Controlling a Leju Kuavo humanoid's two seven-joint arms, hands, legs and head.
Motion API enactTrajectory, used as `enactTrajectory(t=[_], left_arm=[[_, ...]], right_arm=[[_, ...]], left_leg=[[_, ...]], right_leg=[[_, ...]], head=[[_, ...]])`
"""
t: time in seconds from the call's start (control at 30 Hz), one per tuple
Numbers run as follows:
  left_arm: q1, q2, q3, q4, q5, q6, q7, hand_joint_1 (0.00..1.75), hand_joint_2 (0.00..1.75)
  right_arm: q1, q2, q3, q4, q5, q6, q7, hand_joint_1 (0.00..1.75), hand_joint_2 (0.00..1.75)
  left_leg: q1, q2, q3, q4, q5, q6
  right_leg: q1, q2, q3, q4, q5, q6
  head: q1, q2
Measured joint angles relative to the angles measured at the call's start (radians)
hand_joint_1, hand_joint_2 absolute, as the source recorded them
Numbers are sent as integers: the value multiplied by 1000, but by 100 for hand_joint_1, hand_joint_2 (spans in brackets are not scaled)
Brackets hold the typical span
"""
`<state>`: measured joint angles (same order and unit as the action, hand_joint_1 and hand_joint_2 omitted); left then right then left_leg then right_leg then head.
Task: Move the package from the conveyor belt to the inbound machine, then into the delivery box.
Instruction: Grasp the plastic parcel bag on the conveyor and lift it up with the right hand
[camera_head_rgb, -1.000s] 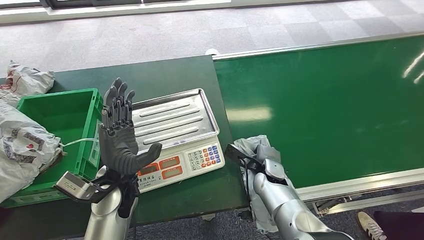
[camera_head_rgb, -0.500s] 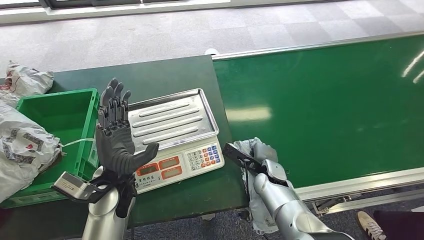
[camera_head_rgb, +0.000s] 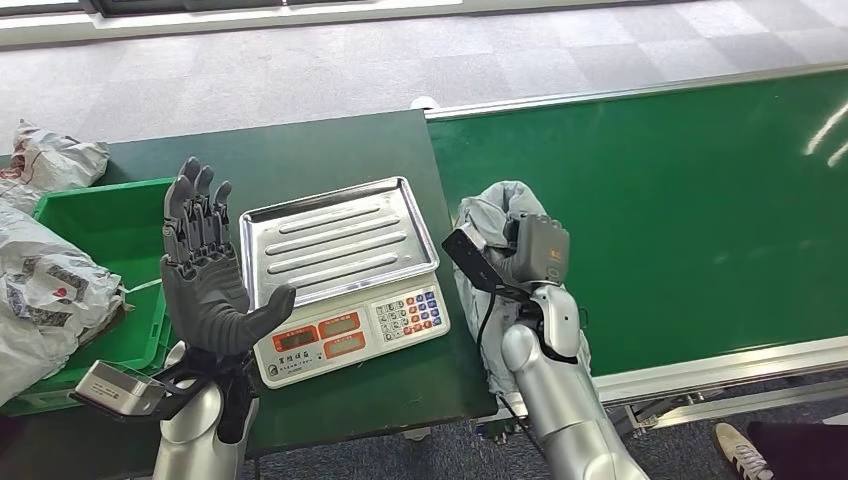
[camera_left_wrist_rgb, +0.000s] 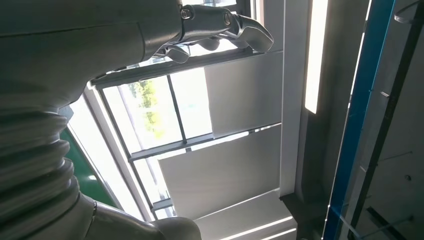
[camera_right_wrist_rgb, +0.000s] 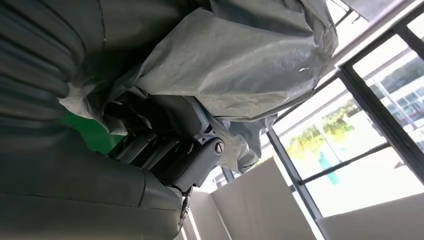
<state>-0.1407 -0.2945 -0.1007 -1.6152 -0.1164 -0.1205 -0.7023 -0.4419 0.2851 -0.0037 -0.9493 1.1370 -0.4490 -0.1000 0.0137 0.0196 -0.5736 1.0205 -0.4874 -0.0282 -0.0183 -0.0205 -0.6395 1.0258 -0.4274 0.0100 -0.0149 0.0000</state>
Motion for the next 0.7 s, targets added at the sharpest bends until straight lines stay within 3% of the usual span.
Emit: enactTrajectory(t=[0.17, 0.33, 0.4, 0.53, 0.7], left_arm=[[0, 0, 0, -3, 4, 11, 0, 0, 175], [0, 0, 0, -3, 3, 16, 0, 0, 175], [0, 0, 0, -2, 4, 16, 0, 0, 175], [-5, 0, -14, 7, 19, 16, 0, 0, 175], [-13, 0, -43, 23, 29, 19, 0, 0, 175]], right_arm=[[55, 0, 25, -161, 28, -148, 12, 175, 175], [90, 5, 31, -322, 58, -207, 22, 175, 175], [91, 10, 35, -358, 17, -222, -18, 175, 175], [13, 29, 82, -315, -120, -199, -159, 175, 175], [-105, 57, 140, -185, -154, -215, -195, 175, 175]], left_leg=[[0, 0, 0, 0, 0, 0], [0, 0, 0, 0, 0, 0], [0, 0, -1, 0, 0, 0], [0, 5, -5, 0, 0, 0], [0, 3, 1, 0, 2, 0]], right_leg=[[0, 0, 0, 0, 0, 0], [0, 0, 0, 0, 0, 0], [0, 0, 0, 0, 0, 0], [0, 3, -1, 0, 0, 0], [1, 1, -1, 0, 2, -1]], head=[[0, 0], [0, 0], [0, 0], [0, 0], [0, 0]])
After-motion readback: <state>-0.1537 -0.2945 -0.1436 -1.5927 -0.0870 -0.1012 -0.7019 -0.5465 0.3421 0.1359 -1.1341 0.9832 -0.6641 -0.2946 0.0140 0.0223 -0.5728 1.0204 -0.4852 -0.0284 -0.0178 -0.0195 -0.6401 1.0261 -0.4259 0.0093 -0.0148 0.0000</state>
